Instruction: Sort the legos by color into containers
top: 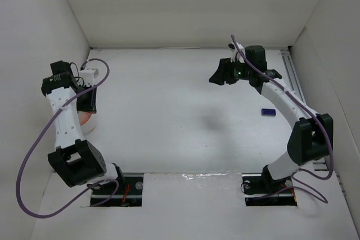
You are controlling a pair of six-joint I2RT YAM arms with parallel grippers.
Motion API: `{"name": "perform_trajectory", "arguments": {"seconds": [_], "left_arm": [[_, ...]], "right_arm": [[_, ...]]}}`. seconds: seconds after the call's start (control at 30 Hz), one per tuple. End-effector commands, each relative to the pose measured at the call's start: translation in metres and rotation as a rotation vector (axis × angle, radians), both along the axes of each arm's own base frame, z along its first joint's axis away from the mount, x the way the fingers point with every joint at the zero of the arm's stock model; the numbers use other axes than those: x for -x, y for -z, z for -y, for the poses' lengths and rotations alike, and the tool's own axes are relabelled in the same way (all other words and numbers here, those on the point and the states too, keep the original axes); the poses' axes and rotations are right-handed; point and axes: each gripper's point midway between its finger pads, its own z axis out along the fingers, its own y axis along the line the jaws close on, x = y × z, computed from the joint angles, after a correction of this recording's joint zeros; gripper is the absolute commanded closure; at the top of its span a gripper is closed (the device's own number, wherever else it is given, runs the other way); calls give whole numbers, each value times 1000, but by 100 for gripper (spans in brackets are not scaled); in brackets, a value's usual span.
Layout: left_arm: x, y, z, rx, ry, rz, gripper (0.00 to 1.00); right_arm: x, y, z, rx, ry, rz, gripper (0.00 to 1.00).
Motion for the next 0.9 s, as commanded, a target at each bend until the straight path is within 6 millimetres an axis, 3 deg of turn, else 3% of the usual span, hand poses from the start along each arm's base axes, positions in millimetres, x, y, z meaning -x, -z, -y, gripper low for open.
{"name": "perform_trajectory", "arguments": {"seconds": [0.0, 0.3, 0.87], "left_arm": [[11, -1, -24, -64, -16, -23, 97], [-8, 6, -59, -128, -112, -71, 93], [-25, 12, -81, -173, -198, -108, 88]], "right_arm": [[-5, -29, -4, -38, -26, 56, 36], [-2, -43, 3, -42, -8, 98, 36], [-17, -42, 17, -71, 62, 77, 36]]}}
